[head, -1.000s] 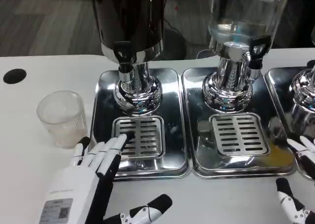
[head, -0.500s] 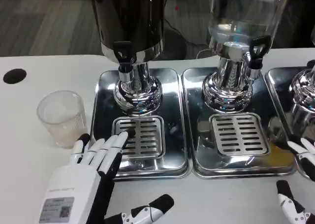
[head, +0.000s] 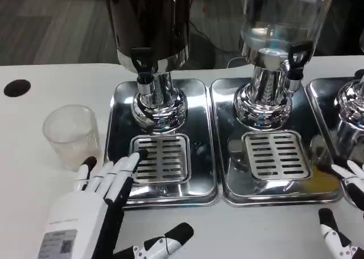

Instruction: Grasp the cup under the faucet to collect the drink, then remove the cup.

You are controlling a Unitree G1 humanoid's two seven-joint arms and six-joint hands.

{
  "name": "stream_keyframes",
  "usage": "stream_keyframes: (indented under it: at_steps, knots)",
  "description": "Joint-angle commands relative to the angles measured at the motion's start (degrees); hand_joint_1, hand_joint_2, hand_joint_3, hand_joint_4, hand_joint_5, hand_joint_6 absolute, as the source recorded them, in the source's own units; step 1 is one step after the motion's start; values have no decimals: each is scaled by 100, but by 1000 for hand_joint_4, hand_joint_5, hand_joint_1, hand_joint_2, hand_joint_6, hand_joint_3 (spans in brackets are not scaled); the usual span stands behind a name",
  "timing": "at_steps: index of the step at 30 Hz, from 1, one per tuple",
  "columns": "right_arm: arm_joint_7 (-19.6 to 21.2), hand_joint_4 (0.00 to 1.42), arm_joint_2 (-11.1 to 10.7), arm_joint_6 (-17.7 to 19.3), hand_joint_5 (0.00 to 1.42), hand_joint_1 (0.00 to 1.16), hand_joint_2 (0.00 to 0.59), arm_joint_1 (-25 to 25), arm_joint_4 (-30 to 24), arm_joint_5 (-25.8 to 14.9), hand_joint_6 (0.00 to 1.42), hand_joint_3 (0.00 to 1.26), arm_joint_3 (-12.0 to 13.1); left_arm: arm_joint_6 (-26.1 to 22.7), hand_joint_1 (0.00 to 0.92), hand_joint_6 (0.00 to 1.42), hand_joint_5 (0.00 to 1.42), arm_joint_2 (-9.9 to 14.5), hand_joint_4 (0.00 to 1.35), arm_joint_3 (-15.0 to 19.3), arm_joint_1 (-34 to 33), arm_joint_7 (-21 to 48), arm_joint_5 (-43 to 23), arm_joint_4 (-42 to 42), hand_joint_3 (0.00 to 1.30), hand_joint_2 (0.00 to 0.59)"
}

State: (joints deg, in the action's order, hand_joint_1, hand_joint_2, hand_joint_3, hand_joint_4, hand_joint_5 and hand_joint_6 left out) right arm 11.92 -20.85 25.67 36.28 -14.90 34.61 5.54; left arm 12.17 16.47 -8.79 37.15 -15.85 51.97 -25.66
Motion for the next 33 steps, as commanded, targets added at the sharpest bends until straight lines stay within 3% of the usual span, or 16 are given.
stream_keyframes:
  at_steps: [1,10,21,33]
  knots:
    - [17,87,-8,81,51,562,458,82,-13,-26,0,208,63,110,0,0,129,-38,63,187,-44,-116,-387,49,124,109]
    - [41,87,-32,275,57,561,458,131,177,-141,0,209,139,212,0,49,213,-340,92,1163,-200,-200,-1937,272,141,71]
    - [-75,95,-42,584,58,557,458,253,142,-393,0,209,105,-313,39,88,244,-526,86,2049,-812,-44,-2721,618,130,55]
    - [-269,99,-19,900,59,541,455,551,34,-582,0,212,115,-1475,95,316,316,-252,86,2165,-1894,154,-2315,1022,156,55]
